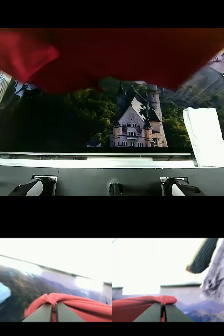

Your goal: Fold the clothes and pants, and hang the long-sleeved shirts on hangers.

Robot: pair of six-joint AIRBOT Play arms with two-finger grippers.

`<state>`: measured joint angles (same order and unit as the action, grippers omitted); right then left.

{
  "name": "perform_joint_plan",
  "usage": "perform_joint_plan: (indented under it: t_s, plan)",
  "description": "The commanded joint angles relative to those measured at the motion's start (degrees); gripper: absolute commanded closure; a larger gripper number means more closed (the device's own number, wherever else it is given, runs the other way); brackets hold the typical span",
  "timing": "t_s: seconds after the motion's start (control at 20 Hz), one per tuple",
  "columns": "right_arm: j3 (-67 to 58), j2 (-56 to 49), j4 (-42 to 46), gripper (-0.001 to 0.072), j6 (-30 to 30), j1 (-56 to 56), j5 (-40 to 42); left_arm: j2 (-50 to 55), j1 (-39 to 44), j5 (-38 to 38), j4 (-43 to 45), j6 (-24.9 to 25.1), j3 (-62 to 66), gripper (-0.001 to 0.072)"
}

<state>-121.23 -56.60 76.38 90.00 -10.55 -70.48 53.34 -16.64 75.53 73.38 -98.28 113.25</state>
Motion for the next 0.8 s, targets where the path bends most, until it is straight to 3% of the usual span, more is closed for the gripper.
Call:
perform_joint_plan:
  t_s: [0.0, 0.15, 0.3, 0.5, 0.75]
  plan:
    - [-0.76, 4.04, 3.80, 0.0683, 3.87, 0.04, -3.10, -8.11, -0.07, 0.17, 8.46, -5.51, -2.16, 0.0693]
    - [0.90, 2.29, 3.78, 0.0683, 5.75, 0.04, -4.90, -6.99, -0.04, 0.83, 9.07, -4.59, -2.19, 0.0693]
    - [5.31, -3.43, 3.02, 0.0683, 8.02, 0.11, -9.51, 0.31, -0.04, 5.38, 4.02, 1.44, -2.19, 0.0693]
    - [9.81, -18.27, 0.76, 0.0683, 8.00, 0.11, -15.17, 17.53, 0.61, 9.66, -4.02, 7.58, -2.19, 0.0693]
    - [10.08, -38.64, -2.01, 0.0683, 6.62, 0.15, -10.08, 41.70, 6.45, 2.54, -3.76, 10.97, -2.16, 0.0693]
